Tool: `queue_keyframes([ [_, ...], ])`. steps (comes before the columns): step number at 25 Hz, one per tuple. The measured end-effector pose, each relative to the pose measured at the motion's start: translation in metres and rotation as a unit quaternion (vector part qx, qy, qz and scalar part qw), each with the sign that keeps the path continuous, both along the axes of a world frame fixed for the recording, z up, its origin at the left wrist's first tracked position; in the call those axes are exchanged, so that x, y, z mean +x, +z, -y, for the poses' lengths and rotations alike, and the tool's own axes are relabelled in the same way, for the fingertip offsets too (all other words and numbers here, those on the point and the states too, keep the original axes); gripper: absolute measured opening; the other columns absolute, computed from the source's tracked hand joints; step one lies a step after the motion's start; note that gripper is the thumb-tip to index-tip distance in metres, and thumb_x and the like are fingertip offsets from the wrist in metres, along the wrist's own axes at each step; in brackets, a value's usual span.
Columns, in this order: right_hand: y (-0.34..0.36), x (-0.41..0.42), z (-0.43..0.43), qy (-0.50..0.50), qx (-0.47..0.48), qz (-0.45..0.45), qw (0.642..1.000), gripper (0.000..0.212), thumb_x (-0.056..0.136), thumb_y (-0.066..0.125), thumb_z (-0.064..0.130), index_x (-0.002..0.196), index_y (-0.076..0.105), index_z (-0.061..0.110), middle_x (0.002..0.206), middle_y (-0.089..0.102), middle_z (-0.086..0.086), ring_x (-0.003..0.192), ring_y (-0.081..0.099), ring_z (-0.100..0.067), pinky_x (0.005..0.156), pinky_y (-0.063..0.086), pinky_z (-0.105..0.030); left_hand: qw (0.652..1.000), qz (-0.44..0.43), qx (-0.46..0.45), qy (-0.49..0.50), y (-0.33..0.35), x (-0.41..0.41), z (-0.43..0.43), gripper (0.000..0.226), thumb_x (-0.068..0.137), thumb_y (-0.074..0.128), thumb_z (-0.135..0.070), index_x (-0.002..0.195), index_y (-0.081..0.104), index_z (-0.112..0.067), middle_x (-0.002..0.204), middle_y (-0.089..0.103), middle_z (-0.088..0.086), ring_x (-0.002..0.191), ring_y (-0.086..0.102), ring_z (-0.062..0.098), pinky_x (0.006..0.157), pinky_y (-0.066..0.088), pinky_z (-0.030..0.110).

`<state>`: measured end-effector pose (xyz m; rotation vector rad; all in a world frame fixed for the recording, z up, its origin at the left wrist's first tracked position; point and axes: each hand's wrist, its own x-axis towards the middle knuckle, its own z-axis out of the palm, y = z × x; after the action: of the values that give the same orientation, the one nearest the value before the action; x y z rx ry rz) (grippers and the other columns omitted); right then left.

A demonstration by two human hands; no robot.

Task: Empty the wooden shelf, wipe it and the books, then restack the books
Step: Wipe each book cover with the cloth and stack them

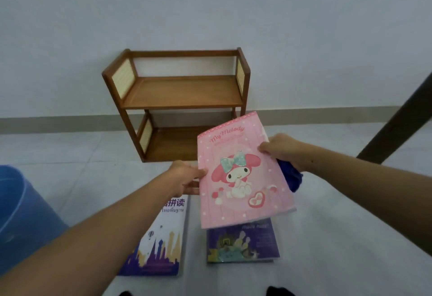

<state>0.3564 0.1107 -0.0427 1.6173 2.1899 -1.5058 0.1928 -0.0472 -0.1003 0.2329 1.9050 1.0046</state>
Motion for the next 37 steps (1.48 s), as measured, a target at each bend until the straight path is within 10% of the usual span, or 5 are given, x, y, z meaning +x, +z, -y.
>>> queue_keyframes([
  [12,-0.162,0.029,-0.011,0.036,-0.011,0.179,0.983,0.028,0.093,0.06,0.031,0.096,0.053,0.004,0.092,0.06,-0.011,0.077,0.056,-0.022,0.07,0.044,-0.03,0.995,-0.042,-0.085,-0.025,-0.145,0.025,-0.011,0.022,0.081,0.074,-0.012,0.086,0.059,0.002,0.086,0.071,0.022,0.066,0.072,0.031,0.064,0.06,0.046],
  [32,-0.162,0.015,-0.027,0.129,0.054,0.345,0.928,0.034,0.083,0.072,0.01,0.11,0.053,0.0,0.118,0.059,-0.017,0.109,0.059,-0.03,0.088,0.048,-0.031,0.979,-0.175,-0.089,-0.057,-0.188,0.019,-0.009,0.027,0.077,0.079,-0.019,0.069,0.054,-0.01,0.078,0.071,0.016,0.062,0.071,0.031,0.066,0.06,0.045],
  [37,-0.141,0.012,-0.029,0.112,0.127,0.33,0.929,0.023,0.084,0.068,0.004,0.078,0.045,0.005,0.075,0.048,-0.008,0.069,0.051,-0.02,0.062,0.043,-0.026,0.962,-0.234,-0.106,-0.096,-0.182,0.023,-0.002,0.03,0.079,0.076,-0.028,0.089,0.052,-0.012,0.083,0.066,0.009,0.064,0.068,0.028,0.063,0.06,0.04],
])
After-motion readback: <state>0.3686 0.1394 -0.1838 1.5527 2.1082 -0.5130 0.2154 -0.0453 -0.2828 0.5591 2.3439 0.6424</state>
